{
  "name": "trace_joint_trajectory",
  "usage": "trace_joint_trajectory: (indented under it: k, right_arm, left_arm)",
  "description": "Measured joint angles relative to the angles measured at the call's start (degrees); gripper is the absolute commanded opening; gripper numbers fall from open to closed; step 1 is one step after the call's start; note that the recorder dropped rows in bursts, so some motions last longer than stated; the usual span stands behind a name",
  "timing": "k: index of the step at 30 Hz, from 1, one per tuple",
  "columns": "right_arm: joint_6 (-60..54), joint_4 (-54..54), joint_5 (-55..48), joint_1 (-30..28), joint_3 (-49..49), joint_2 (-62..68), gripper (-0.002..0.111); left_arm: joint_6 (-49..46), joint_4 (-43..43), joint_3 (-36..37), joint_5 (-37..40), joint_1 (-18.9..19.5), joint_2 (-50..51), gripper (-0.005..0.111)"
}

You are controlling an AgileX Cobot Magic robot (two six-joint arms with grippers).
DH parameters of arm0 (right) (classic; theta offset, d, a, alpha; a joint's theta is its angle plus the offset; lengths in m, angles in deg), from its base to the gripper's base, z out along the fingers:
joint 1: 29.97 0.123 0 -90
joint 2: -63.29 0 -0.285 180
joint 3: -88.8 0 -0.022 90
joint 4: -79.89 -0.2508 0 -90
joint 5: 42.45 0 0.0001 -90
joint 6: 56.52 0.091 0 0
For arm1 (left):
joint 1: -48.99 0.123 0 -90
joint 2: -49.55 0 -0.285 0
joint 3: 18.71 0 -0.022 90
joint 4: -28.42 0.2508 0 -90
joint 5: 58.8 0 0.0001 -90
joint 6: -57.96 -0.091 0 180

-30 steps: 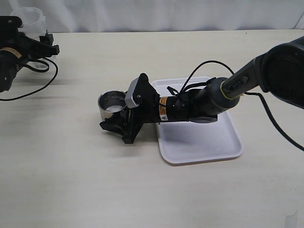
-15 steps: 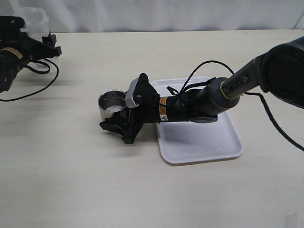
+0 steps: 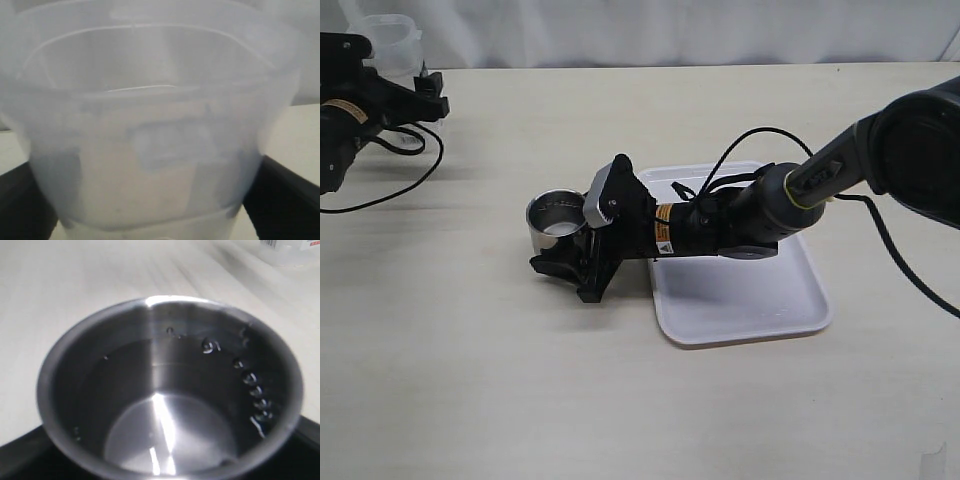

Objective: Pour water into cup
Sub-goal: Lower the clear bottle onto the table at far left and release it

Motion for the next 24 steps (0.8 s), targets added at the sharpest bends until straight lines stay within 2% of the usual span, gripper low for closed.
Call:
trace_joint_trajectory:
  k: [3, 12, 24]
  right_arm:
    - [0.0, 0.0, 0.0, 0.0, 0.0, 0.0, 0.004]
    - [0.0, 0.0, 0.0, 0.0, 0.0, 0.0, 0.004]
    - [0.0, 0.0, 0.0, 0.0, 0.0, 0.0, 0.004]
  left_arm:
    - [0.0, 0.0, 0.0, 0.0, 0.0, 0.0, 0.105]
    - [0.0, 0.0, 0.0, 0.2, 0.0, 0.0, 0.105]
    - [0.0, 0.0, 0.0, 15.7, 0.0, -8.7, 0.105]
